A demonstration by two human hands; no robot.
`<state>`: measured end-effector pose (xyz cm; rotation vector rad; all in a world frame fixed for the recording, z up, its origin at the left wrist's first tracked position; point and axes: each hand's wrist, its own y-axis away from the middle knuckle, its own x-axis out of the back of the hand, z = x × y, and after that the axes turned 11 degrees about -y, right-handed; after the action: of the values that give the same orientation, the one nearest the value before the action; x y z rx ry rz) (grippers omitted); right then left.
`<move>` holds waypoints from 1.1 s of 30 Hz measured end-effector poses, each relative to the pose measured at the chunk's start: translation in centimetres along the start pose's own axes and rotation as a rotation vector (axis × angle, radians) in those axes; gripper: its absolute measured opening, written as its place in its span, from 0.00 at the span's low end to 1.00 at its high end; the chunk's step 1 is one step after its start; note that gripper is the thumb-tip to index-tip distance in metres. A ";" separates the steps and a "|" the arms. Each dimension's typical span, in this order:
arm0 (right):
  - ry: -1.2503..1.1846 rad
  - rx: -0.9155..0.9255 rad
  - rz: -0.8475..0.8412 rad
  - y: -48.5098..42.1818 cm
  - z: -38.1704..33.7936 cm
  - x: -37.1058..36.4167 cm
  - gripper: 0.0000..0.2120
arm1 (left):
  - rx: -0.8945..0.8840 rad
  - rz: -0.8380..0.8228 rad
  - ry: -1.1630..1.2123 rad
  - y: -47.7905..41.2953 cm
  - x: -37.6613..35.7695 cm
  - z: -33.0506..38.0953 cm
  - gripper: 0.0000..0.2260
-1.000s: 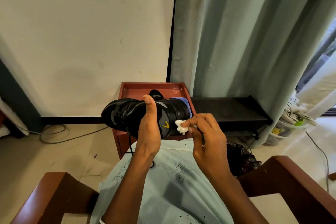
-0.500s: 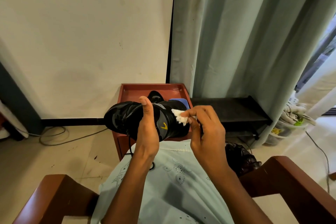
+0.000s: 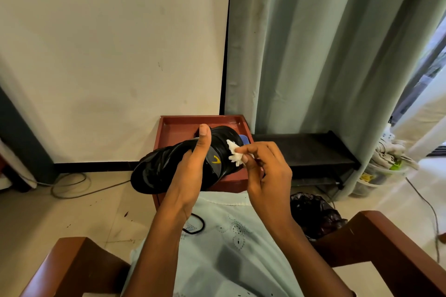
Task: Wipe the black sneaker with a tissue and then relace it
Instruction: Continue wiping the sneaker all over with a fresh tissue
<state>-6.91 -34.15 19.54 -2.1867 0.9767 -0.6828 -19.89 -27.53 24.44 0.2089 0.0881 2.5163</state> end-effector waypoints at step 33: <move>0.069 0.102 0.014 1.0 -4.3 -2.7 0.08 | -0.026 0.035 0.286 -1.4 -1.0 -1.5 0.36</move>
<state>-11.80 -33.99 21.10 -2.0781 0.9702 -0.7890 -18.53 -27.02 22.69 -0.1623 0.1675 2.5646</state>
